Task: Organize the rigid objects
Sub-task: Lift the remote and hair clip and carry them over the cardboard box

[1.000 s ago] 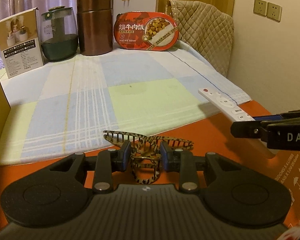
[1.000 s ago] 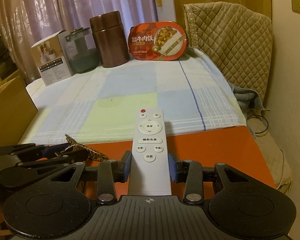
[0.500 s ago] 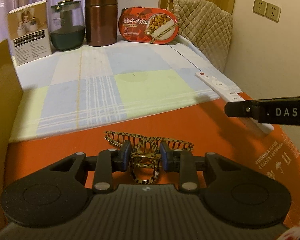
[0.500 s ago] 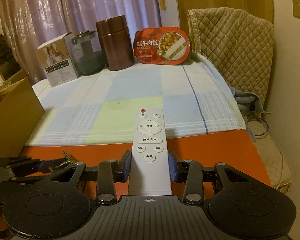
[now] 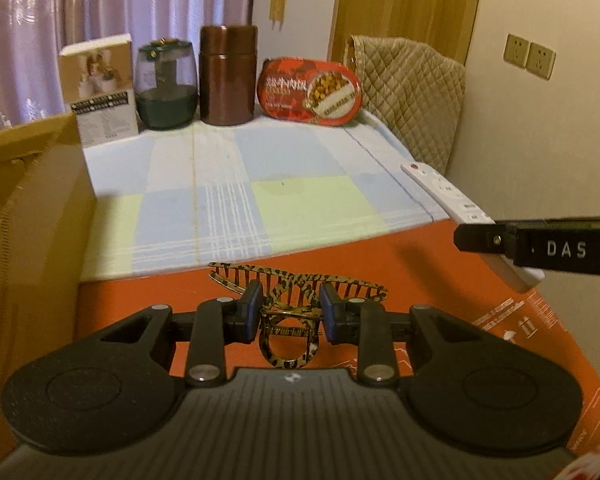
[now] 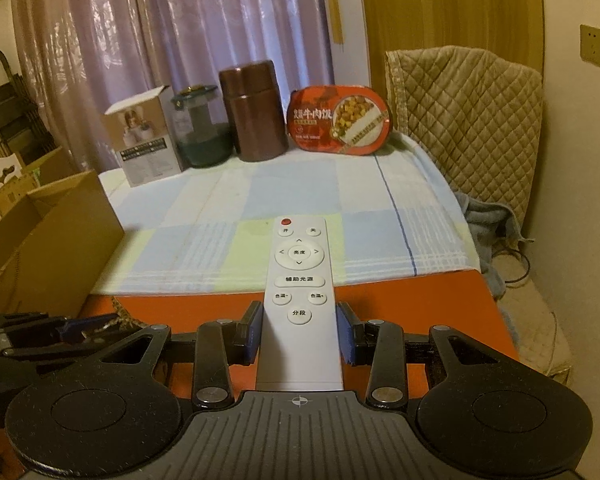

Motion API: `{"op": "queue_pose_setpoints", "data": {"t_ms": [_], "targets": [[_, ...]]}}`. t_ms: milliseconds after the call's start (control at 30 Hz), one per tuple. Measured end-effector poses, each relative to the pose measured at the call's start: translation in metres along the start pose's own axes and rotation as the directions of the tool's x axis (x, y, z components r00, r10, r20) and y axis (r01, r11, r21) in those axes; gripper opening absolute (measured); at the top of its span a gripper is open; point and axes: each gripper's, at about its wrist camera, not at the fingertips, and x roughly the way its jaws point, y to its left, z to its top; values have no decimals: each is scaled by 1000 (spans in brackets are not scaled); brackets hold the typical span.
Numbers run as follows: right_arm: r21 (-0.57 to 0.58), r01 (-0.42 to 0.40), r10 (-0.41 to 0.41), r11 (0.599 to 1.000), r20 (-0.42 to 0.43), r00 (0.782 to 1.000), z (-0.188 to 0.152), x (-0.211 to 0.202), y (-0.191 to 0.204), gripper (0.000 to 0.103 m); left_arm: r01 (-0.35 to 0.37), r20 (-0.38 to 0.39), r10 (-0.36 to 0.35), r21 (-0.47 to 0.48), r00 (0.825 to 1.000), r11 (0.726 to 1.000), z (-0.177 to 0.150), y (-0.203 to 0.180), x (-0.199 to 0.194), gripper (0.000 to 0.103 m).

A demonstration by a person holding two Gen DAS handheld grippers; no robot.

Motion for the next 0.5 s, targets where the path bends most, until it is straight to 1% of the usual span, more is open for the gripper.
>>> {"op": "queue_pose_setpoints", "data": {"t_ms": [233,500], "targets": [[1,-6,6,1000,17,1000,4,-32,15,35,-15,37,15,-11,999,1000,6,2,-38,25],[-31,-7,8,1000,18,1000,8,-61,29,35,-30,73,32,-32,997,999,11,6,-72,25]]}}
